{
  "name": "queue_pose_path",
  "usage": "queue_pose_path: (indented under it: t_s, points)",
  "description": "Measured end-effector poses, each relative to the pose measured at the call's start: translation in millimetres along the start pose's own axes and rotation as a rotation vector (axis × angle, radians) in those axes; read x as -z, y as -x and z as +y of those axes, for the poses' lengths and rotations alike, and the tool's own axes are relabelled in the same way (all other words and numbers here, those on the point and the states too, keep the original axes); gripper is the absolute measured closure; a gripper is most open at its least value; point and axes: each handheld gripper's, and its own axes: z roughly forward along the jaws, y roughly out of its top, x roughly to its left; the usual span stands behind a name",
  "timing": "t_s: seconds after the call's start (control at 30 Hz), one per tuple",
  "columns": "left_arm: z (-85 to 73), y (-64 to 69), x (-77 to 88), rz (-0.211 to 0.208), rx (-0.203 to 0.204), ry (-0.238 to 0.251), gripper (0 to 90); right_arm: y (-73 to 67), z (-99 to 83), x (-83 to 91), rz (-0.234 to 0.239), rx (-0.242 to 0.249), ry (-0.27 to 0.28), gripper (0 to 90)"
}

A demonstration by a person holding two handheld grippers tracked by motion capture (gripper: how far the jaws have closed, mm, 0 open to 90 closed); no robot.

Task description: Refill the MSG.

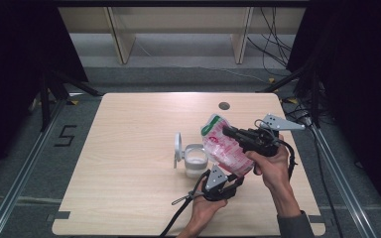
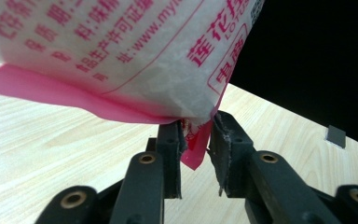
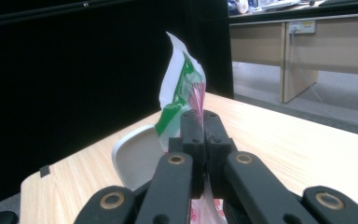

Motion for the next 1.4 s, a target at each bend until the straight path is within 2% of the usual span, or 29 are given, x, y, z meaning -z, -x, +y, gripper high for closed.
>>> queue_pose_path:
  t_s: [0.07, 0.13, 0.2, 0.23, 0.27, 0.33, 0.4, 0.43, 0.5, 0.53, 0.57, 0.6, 0.63, 0.7, 0.73, 0.77, 0.87, 0.9, 0.93, 1.0, 1.07, 1.1, 1.13, 1.17, 1.2, 1.3, 1.33, 1.37, 1.4]
  points:
    - [0.4, 0.5, 0.8, 0.004, 0.002, -0.008, 72.6, -1.1, 0.0, 0.1, -0.006, -0.004, 0.002, 90.0]
    - [0.5, 0.5, 1.0, 0.001, 0.007, -0.012, 71.2, -0.7, -0.2, 0.8, -0.021, 0.017, 0.0, 90.0]
    - [0.6, 1.0, 1.9, 0.016, -0.003, -0.021, 68.9, -0.6, -0.5, 2.0, -0.027, 0.007, -0.003, 90.0]
    - [0.6, 0.8, 2.2, 0.015, -0.005, -0.026, 68.8, 0.6, -0.4, 2.9, -0.037, 0.018, 0.006, 90.0]
    - [0.2, 0.8, 1.8, 0.008, -0.003, -0.021, 68.6, -0.7, -1.2, 3.8, -0.034, -0.01, 0.003, 90.0]
    - [0.2, 2.2, 2.1, 0.01, 0.001, -0.026, 66.4, 2.4, -1.9, 5.5, -0.044, 0.008, 0.012, 90.0]
    - [-0.2, 3.5, 2.3, 0.0, 0.013, -0.018, 64.3, 2.5, -2.5, 7.6, -0.048, -0.02, 0.007, 90.0]
    - [-0.8, 3.8, 2.2, -0.01, 0.019, -0.01, 63.1, 3.4, -3.7, 9.1, -0.047, -0.013, 0.01, 90.0]
    - [-0.4, 5.4, 5.0, 0.005, 0.017, -0.027, 61.5, 6.6, -4.4, 11.7, -0.061, 0.015, 0.002, 90.0]
    - [-0.8, 5.7, 5.1, -0.003, 0.019, -0.019, 60.4, 5.3, -5.5, 13.2, -0.063, -0.021, -0.002, 90.0]
    - [-1.1, 5.3, 5.2, -0.011, 0.021, -0.014, 59.6, 7.5, -6.6, 13.8, -0.059, -0.012, 0.002, 90.0]
    - [-1.1, 5.6, 6.0, -0.009, 0.022, -0.018, 57.8, 6.2, -7.7, 14.6, -0.068, -0.045, 0.005, 90.0]
    - [-1.1, 5.8, 6.4, -0.007, 0.017, -0.024, 57.3, 9.1, -9.7, 14.5, -0.064, -0.025, 0.026, 90.0]
    - [-1.3, 6.4, 7.5, -0.009, 0.006, -0.025, 57.2, 11.5, -13.5, 17.3, -0.061, -0.025, 0.02, 90.0]
    - [-1.6, 6.9, 7.2, -0.02, 0.012, -0.016, 56.1, 11.3, -15.4, 18.4, -0.06, -0.055, 0.021, 90.0]
    - [-1.2, 6.6, 9.0, -0.014, 0.001, -0.027, 55.5, 12.0, -17.2, 19.7, -0.064, -0.064, 0.019, 90.0]
    - [-0.6, 7.1, 12.2, -0.014, -0.01, -0.022, 55.4, 16.9, -22.3, 23.5, -0.072, -0.057, 0.014, 90.0]
    - [-0.1, 7.7, 14.5, -0.002, -0.017, -0.035, 55.1, 19.3, -24.7, 23.8, -0.069, -0.044, 0.03, 90.0]
    - [0.0, 7.9, 16.4, -0.004, -0.021, -0.033, 54.8, 16.8, -25.3, 25.3, -0.074, -0.093, 0.015, 90.0]
    - [0.1, 8.8, 20.8, 0.007, -0.036, -0.038, 53.9, 20.1, -29.4, 27.1, -0.08, -0.078, 0.008, 90.0]
    - [0.6, 10.5, 24.9, -0.005, -0.047, -0.042, 53.6, 21.6, -32.8, 28.7, -0.082, -0.07, 0.023, 90.0]
    - [0.9, 10.9, 27.4, -0.013, -0.053, -0.044, 53.2, 23.3, -34.2, 30.7, -0.089, -0.056, 0.007, 90.0]
    - [1.2, 12.2, 30.6, -0.016, -0.062, -0.05, 52.7, 23.1, -36.0, 31.1, -0.094, -0.067, 0.022, 90.0]
    - [0.9, 12.7, 33.4, -0.017, -0.072, -0.049, 52.0, 22.1, -37.7, 33.2, -0.086, -0.095, 0.013, 90.0]
    - [0.3, 12.9, 36.6, -0.015, -0.08, -0.049, 51.2, 22.6, -39.5, 34.7, -0.102, -0.096, 0.009, 90.0]
    - [0.3, 11.2, 45.6, -0.021, -0.072, -0.048, 50.1, 28.0, -46.1, 39.1, -0.104, -0.093, 0.027, 90.0]
    - [1.1, 10.9, 48.5, -0.025, -0.085, -0.055, 49.8, 28.3, -47.8, 41.0, -0.107, -0.116, 0.026, 90.0]
    - [1.4, 11.1, 50.1, -0.026, -0.072, -0.051, 49.0, 28.8, -48.7, 43.1, -0.106, -0.126, 0.028, 90.0]
    - [1.6, 11.0, 51.5, -0.023, -0.066, -0.05, 48.7, 30.9, -48.6, 45.3, -0.113, -0.101, 0.023, 90.0]
